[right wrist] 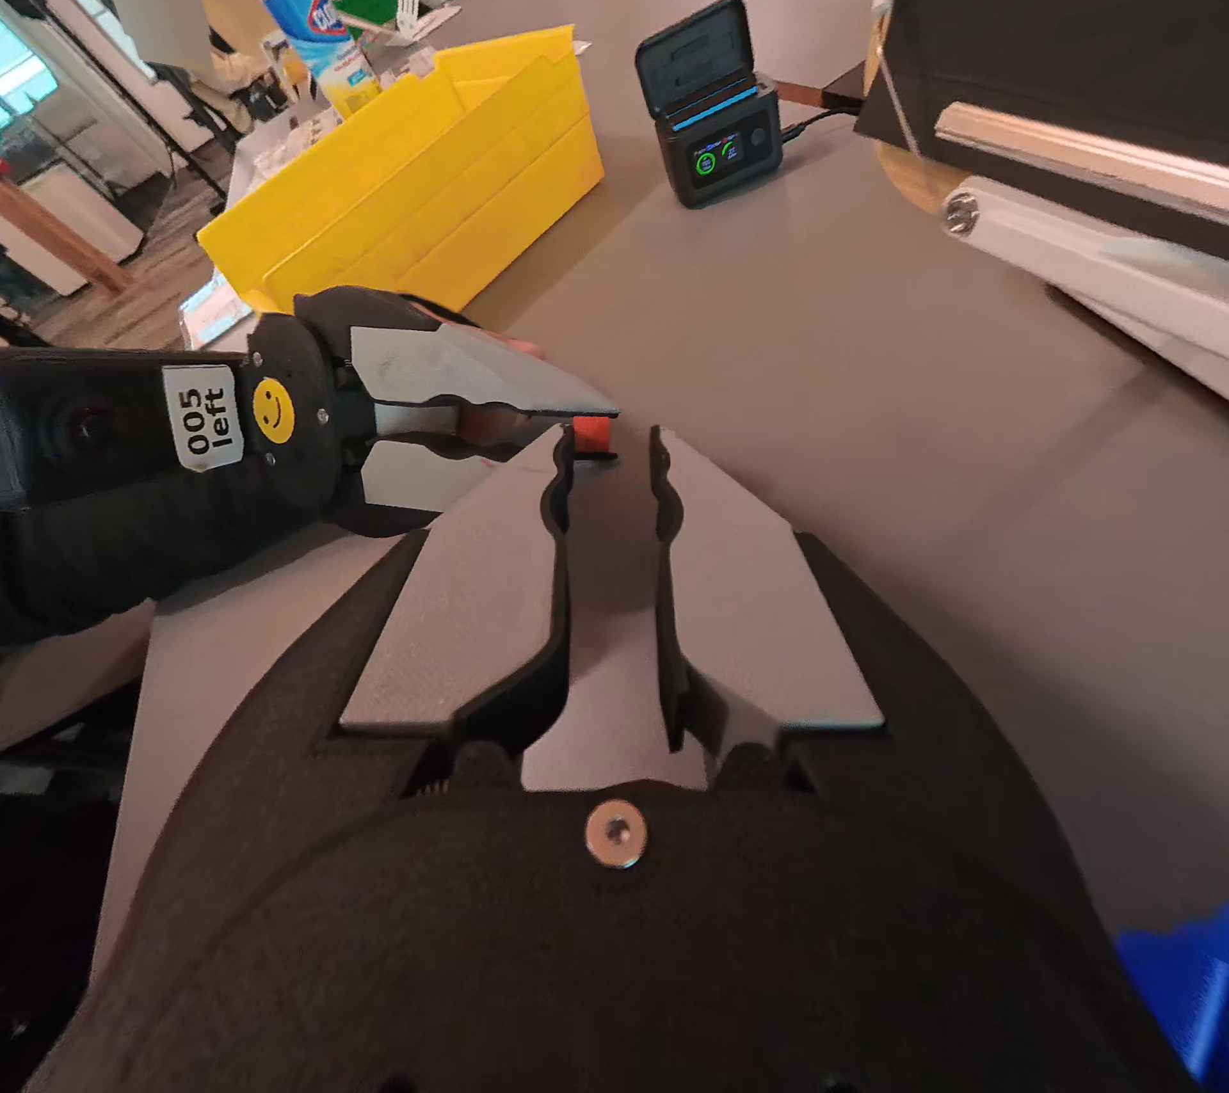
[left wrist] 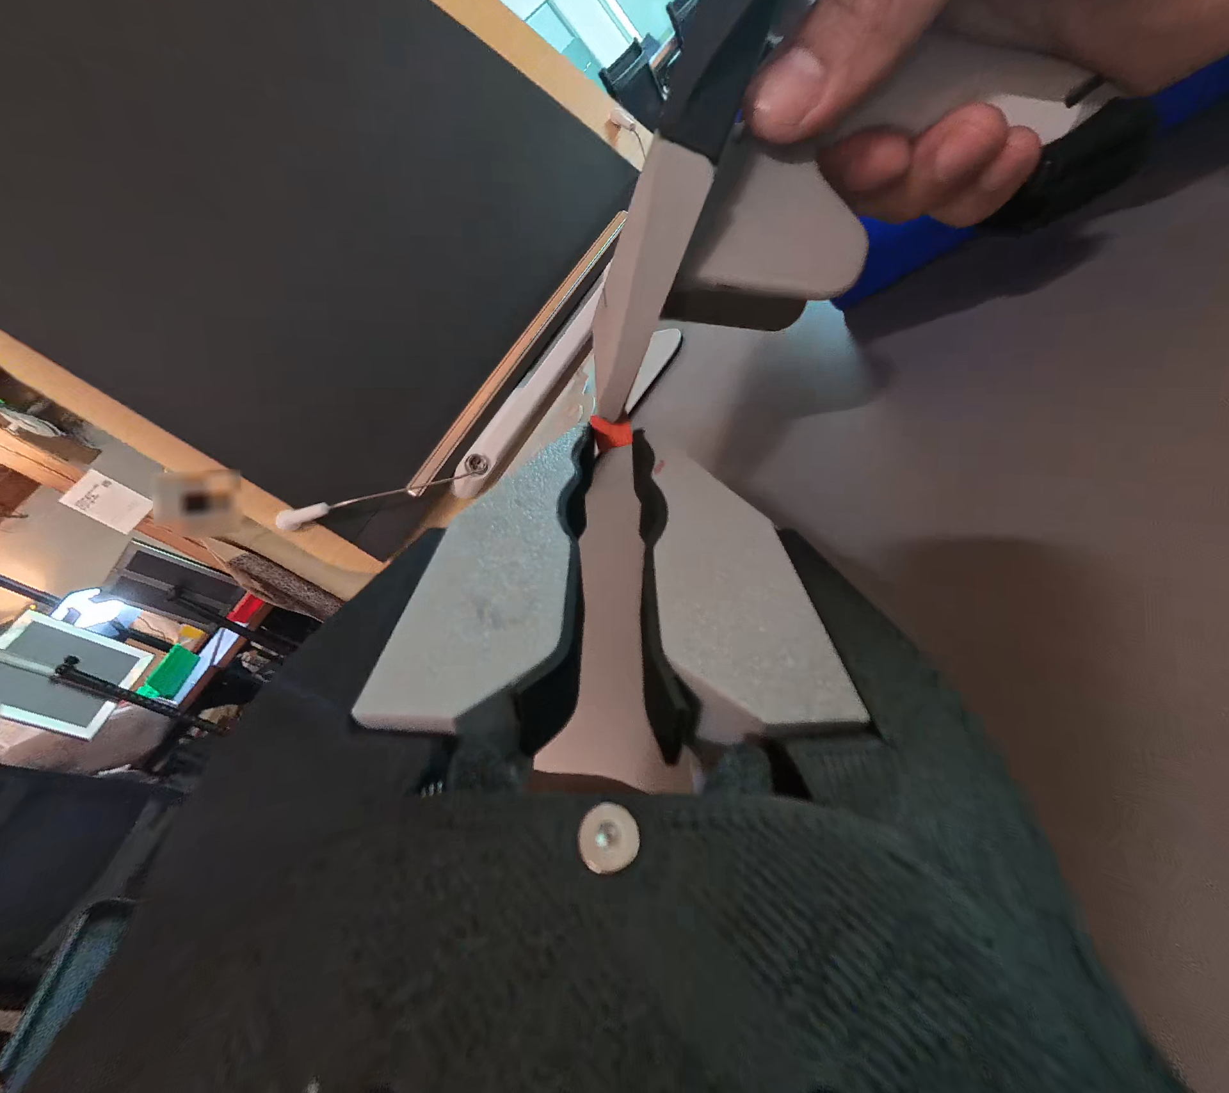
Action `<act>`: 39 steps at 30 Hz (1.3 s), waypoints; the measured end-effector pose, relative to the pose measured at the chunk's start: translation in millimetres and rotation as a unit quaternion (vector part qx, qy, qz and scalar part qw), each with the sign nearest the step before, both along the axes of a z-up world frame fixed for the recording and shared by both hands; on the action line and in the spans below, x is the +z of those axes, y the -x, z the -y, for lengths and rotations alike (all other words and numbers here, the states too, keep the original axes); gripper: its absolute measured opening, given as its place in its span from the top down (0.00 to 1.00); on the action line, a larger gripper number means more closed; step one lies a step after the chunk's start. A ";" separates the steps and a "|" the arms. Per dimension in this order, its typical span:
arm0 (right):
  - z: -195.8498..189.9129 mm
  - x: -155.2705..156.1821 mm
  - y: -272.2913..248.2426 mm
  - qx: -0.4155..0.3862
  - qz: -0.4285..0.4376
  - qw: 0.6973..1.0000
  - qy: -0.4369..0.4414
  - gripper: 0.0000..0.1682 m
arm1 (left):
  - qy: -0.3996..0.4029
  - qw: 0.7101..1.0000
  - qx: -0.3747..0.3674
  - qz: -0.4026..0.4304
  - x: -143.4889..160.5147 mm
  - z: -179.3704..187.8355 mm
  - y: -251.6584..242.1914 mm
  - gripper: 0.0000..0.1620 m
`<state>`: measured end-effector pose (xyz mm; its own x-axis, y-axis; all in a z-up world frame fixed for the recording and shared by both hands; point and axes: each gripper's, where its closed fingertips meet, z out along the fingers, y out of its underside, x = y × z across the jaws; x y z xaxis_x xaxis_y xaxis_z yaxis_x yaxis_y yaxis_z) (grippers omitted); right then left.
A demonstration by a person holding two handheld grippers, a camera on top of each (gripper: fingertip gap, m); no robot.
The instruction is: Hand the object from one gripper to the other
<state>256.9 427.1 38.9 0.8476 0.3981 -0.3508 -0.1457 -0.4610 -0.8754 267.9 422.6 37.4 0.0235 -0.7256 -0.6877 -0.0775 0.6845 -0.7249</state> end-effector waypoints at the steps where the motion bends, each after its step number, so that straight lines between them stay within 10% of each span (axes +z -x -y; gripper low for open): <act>1: -0.4 2.1 -1.3 -0.004 -0.004 1.000 -0.007 0.89 | 0.008 1.000 0.001 0.000 0.4 -1.8 0.2 0.95; 20: 2.5 28.0 8.1 0.012 0.014 0.996 -0.083 0.88 | 0.217 0.970 -0.102 0.043 27.9 -3.0 14.9 0.95; 39: 1.6 17.8 14.3 0.027 -0.033 0.998 -0.043 0.95 | 0.121 0.990 -0.057 0.035 17.0 3.1 8.6 0.93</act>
<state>242.7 425.5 56.8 0.8008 0.4733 -0.3670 -0.1812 -0.3926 -0.9017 259.4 419.5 54.4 -0.0264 -0.8701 -0.4921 0.0458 0.4907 -0.8701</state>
